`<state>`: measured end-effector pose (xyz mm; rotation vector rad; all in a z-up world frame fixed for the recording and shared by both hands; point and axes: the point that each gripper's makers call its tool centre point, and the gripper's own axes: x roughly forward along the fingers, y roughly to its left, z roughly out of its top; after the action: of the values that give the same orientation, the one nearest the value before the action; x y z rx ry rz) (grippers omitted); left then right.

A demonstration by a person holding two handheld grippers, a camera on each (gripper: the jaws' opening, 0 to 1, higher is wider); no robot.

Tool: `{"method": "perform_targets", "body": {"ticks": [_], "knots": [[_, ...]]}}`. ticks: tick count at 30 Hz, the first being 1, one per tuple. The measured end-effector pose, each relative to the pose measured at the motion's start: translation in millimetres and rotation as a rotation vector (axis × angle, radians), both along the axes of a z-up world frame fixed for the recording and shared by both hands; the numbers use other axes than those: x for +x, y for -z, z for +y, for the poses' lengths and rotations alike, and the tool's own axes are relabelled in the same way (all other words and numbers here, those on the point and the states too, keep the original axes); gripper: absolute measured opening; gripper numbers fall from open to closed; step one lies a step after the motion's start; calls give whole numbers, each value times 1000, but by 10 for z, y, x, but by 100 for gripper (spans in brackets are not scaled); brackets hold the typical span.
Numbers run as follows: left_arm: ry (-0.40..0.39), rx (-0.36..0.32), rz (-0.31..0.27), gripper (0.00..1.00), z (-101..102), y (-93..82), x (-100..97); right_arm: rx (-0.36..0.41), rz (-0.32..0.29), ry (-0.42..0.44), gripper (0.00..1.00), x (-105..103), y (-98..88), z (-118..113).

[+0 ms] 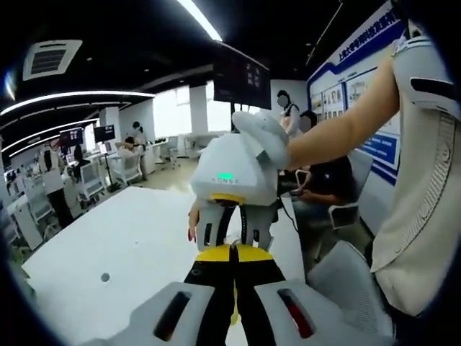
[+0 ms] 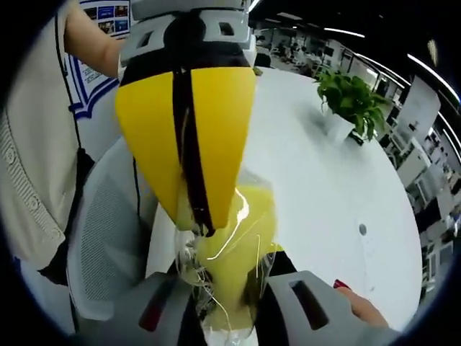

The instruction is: Compare the silicone blocks by pressing each to a similar depth, holding the contact briefly, and releasing to observe deformation and rebound differences across the visible hardness samples.

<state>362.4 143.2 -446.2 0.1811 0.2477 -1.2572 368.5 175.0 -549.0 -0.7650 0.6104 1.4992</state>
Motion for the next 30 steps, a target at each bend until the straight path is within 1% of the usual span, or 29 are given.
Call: {"method": "perform_targets", "body": {"ticks": [2, 3, 7, 9, 11, 15, 17, 20, 26, 29, 30], "knots": [[-9, 0, -12, 0, 9, -1, 18, 0, -7, -7, 11, 3, 1, 5], [-8, -3, -4, 0, 7, 1, 15, -5, 2, -4, 12, 7, 8, 2], [-13, -5, -2, 0, 12, -5, 26, 4, 24, -3, 12, -6, 3, 5], [-16, -10, 15, 0, 13, -8, 27, 7, 40, 4, 13, -24, 0, 6], [-15, -9, 13, 0, 12, -9, 26, 9, 31, 3, 13, -24, -2, 7], [-14, -8, 10, 0, 5, -15, 19, 9, 38, 5, 14, -26, -6, 0], [-9, -5, 11, 0, 2, -12, 12, 7, 29, -2, 14, -25, -2, -1], [-8, -4, 10, 0, 4, -14, 7, 10, 45, -1, 15, -47, 0, 3], [-10, -5, 12, 0, 19, -11, 10, 15, 47, -2, 16, -49, 3, 18], [-16, -7, 9, 0, 32, -14, 20, 14, 52, -3, 19, -49, 17, 24], [-14, -9, 18, 0, 36, -10, 18, 14, 54, -5, 20, -53, 19, 24]]}}
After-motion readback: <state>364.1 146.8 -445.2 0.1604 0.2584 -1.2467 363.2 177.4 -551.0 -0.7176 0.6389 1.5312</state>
